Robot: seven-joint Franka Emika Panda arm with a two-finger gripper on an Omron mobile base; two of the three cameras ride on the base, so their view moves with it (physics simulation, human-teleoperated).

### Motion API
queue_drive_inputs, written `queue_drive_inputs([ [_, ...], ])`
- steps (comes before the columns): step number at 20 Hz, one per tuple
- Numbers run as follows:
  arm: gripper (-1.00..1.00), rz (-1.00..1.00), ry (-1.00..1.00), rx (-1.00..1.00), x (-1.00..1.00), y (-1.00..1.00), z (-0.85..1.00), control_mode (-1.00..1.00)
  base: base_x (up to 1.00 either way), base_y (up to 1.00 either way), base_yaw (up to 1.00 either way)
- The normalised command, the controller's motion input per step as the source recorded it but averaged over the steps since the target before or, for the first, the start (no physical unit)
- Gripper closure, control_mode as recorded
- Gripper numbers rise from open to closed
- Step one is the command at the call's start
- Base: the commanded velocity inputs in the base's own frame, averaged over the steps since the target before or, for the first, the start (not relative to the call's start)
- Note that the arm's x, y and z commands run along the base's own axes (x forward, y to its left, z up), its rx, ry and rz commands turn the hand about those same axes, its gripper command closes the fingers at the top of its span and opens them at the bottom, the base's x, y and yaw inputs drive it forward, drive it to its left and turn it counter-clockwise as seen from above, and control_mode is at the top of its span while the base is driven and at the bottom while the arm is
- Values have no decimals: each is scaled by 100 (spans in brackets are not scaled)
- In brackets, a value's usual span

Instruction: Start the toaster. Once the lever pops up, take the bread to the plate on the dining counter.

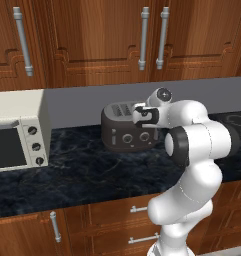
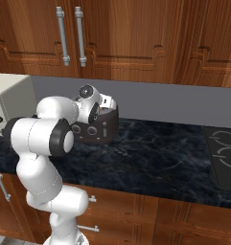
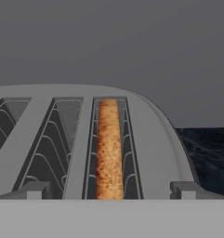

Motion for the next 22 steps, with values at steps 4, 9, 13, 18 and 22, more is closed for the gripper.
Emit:
queue_drive_inputs([
  [4,-100,0,0,0,0,0,-2,-100,0,0,0],
  [9,-100,0,0,0,0,0,-5,-100,0,0,0],
  [13,-100,0,0,0,0,0,-5,-100,0,0,0],
  [18,100,0,0,0,0,0,-5,-100,0,0,0],
  [22,100,0,0,0,0,0,-3,-100,0,0,0],
])
